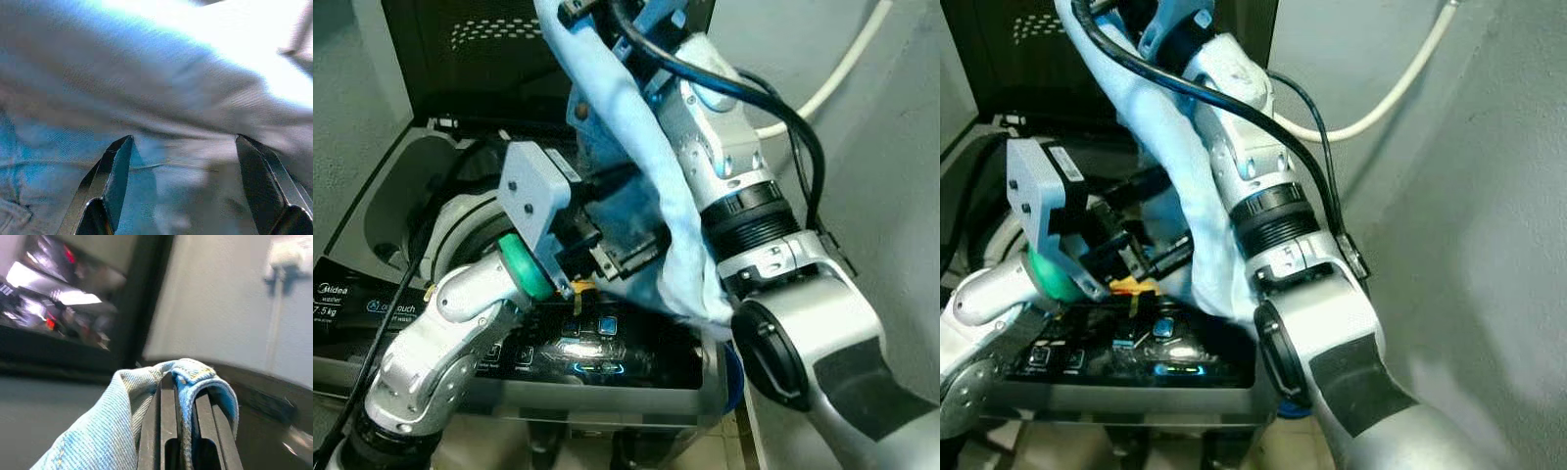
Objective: Clothes washing
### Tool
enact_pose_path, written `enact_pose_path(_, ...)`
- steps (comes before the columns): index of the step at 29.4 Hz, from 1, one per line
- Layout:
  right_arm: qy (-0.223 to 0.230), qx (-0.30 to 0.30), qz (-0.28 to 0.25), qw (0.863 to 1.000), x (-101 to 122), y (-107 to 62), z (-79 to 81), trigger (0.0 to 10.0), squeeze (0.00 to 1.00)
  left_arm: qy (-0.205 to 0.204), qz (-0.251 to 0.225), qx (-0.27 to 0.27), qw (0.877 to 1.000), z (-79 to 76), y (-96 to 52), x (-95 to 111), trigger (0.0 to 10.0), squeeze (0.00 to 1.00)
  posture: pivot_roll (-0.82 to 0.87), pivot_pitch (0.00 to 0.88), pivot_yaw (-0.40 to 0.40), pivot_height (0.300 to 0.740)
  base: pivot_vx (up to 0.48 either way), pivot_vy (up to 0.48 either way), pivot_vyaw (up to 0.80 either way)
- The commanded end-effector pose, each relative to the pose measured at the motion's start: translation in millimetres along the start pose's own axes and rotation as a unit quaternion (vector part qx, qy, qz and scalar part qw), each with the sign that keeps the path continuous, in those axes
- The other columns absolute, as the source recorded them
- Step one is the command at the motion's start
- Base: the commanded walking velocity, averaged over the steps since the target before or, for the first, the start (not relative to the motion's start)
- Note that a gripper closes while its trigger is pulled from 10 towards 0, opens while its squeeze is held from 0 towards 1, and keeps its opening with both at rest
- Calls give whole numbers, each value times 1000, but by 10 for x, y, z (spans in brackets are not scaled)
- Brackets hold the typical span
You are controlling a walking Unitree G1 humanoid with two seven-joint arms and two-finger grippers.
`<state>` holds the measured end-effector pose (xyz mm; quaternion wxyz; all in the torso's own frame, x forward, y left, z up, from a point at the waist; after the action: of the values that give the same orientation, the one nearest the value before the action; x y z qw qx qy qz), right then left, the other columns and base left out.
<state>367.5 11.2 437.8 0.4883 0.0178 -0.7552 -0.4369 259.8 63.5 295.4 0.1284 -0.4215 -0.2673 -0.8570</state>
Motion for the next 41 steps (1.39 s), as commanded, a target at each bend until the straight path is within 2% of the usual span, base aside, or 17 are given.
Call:
enact_pose_path(1, -24, -26, 16, 999, -87, -33, -81, 10000, 0, -22, -27, -46, 998, -157, 14, 116, 10000, 0, 112, 34, -15, 740, 0, 0, 0)
enact_pose_path(6, -51, -67, 58, 995, -308, -184, -255, 10000, 0, -61, -39, -68, 995, -182, -46, 198, 10000, 0, 114, 38, -13, 740, 0, 0, 0)
enact_pose_path(8, -103, -96, 79, 987, -374, -237, -344, 10000, 0, -75, -30, -85, 993, -235, -98, 175, 10000, 0, 113, 42, -12, 740, 0, 0, 0)
enact_pose_path(9, -103, -96, 79, 987, -374, -237, -344, 10000, 0, -75, -30, -85, 993, -235, -98, 175, 10000, 0, 113, 42, -12, 740, 0, 0, 0)
enact_pose_path(12, -193, -157, 96, 964, -339, -325, -575, 10000, 0, -84, -29, -76, 993, -204, -147, 184, 10000, 0, 116, 43, -14, 740, 0, 0, 0)
enact_pose_path(17, -206, -190, 91, 956, -267, -379, -713, 10000, 0, -99, -39, -65, 992, -153, -169, 227, 10000, 0, 125, 42, -21, 740, 0, 0, 0)
enact_pose_path(22, -173, -139, 53, 974, -212, -186, -459, 10000, 0, -145, -35, -79, 986, -220, -118, 140, 10000, 0, 125, 38, -21, 740, 0, 0, 0)
enact_pose_path(25, -122, -77, -9, 989, -33, 38, -142, 10000, 0, -173, -18, -89, 981, -304, -4, -40, 10000, 0, 119, 36, -16, 740, 0, 0, 0)
enact_pose_path(28, -87, -49, -60, 993, 166, 153, 10, 10000, 0, -184, -6, -91, 979, -339, 67, -140, 10000, 0, 110, 28, -12, 740, 0, 0, 0)
enact_pose_path(32, -62, -36, -93, 993, 317, 207, 76, 10000, 0, -190, 6, -86, 978, -342, 105, -206, 10000, 0, 110, 28, -12, 740, 0, 0, 0)
enact_pose_path(34, -43, -51, -136, 988, 585, 196, -38, 10000, 0, -160, 61, -10, 985, -145, 68, -446, 10000, 0, 96, 27, -4, 740, 0, 0, 0)
enact_pose_path(36, -43, -51, -136, 988, 585, 196, -38, 10000, 0, -160, 61, -10, 985, -145, 68, -446, 10000, 0, 96, 27, -4, 740, 0, 0, 0)
enact_pose_path(37, -40, -56, -147, 987, 661, 182, -82, 10000, 0, -146, 78, 19, 986, -66, 43, -519, 10000, 0, 96, 27, -4, 740, 0, 0, 0)
enact_pose_path(38, -77, -79, -103, 989, 498, 80, -248, 10000, 0, -62, 133, 148, 978, 368, -92, -646, 10000, 0, 95, 27, 0, 740, 0, 0, 0)
enact_pose_path(39, -106, -93, -65, 988, 351, -9, -360, 10000, 0, -2, 161, 234, 959, 664, -220, -669, 10000, 0, 95, 27, 0, 740, 0, 0, 0)
enact_pose_path(40, -125, -102, -18, 987, 138, -115, -439, 10000, 0, 68, 181, 330, 924, 1013, -413, -612, 10000, 0, 91, 30, 7, 740, 0, 0, 0)
enact_pose_path(41, -125, -102, -18, 987, 138, -115, -439, 10000, 0, 68, 181, 330, 924, 1013, -413, -612, 10000, 0, 91, 30, 7, 740, 0, 0, 0)
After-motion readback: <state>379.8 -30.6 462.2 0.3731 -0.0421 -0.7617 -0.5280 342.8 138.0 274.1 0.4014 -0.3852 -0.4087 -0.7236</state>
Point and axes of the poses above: a point about 5 cm out from each wrist's last joint towards the gripper, its own y axis pointing out of the wrist towards the gripper, its own x axis along the axis of the wrist's last joint, z = x × y, the point moved 3 cm from there along y, pointing out of the wrist towards the gripper, and after that the axes turned 15 degrees about y, right-handed, at the moved point
